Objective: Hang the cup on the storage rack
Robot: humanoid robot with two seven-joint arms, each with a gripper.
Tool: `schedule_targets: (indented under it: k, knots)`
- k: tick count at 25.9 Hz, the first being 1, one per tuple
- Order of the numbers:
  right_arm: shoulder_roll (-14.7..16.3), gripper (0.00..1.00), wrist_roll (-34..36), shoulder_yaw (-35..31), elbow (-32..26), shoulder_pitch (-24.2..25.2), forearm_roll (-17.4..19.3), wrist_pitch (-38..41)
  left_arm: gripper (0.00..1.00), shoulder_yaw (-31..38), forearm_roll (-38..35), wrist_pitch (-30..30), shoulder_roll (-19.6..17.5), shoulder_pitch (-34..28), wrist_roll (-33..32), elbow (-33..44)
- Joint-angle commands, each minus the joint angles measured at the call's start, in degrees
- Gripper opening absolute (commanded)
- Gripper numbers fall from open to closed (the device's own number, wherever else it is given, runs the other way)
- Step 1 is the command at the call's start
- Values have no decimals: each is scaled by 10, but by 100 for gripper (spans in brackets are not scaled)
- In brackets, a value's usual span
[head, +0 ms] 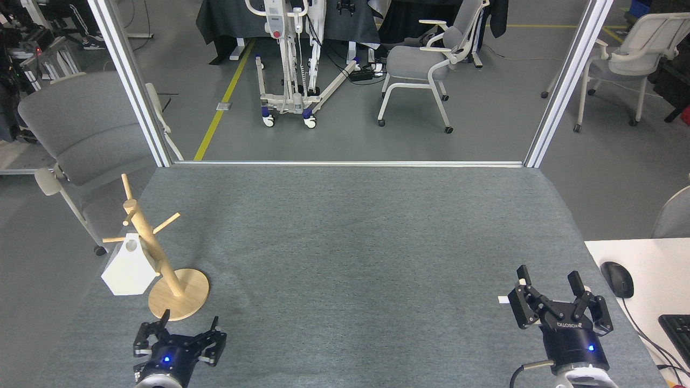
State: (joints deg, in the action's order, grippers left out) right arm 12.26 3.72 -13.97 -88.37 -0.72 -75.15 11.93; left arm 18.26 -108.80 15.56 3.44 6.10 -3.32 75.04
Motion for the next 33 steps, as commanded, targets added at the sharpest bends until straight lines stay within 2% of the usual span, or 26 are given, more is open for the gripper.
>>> schedule_targets:
  k: [1,3,6,11,14,17,20,33]
  knots:
    - [0,100,-4,1,0,-1,1,0,98,-43,10,11,45,27,21,13]
    - [0,100,-4,1,0,-3,1,0,98,-104,35,-1,45,39,28,17]
    - [0,100,-3,2,0,-10,1,0,98,-164,108,-51,45,71,23,28]
    - [0,100,-3,3,1,-13,1,0,98,-200,124,-116,46,117,20,33]
    - [-1,100,-2,4,10,-18,1,-1,98,-199,125,-120,44,100,20,80]
    - [-1,100,-3,6,11,-19,1,-1,98,-212,125,-121,44,37,20,123]
    - [-2,100,-3,7,12,-20,1,-1,98,-231,124,-122,43,15,22,146]
    - [-7,100,-4,10,18,-22,0,-1,98,-233,125,-120,42,9,21,148]
